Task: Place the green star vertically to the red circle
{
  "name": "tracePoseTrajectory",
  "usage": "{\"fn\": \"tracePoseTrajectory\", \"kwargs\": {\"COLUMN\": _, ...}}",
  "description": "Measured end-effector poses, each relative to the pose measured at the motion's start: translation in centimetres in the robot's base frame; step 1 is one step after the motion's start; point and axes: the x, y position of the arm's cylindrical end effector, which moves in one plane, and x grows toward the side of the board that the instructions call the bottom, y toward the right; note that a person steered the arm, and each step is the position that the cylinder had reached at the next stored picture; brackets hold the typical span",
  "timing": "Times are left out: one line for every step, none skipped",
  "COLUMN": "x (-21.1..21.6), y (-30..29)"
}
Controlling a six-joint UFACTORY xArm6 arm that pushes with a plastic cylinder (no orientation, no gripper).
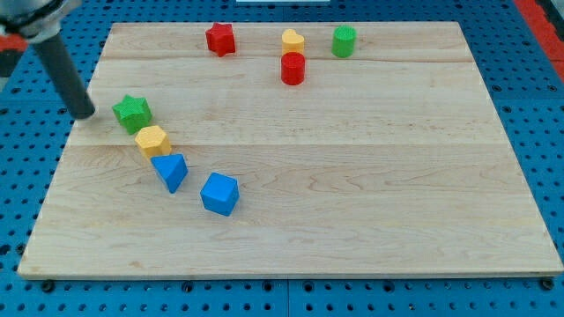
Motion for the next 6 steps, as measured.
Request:
{"fn": "tracePoseTrajectory", "kwargs": {"x": 0.0, "y": 4.4}}
{"fn": "tracePoseTrajectory", "kwargs": {"x": -2.3, "y": 13.7}}
{"fn": "tracePoseTrajectory", "kwargs": {"x": -3.1, "y": 14.2}}
{"fn": "tracePoseTrajectory", "kwargs": {"x": -5.8, "y": 9.6}}
{"fn": "tracePoseTrajectory", "kwargs": {"x": -8.4, "y": 14.0}}
{"fn": "tracePoseTrajectory", "kwargs": {"x": -6.6, "y": 19.1}}
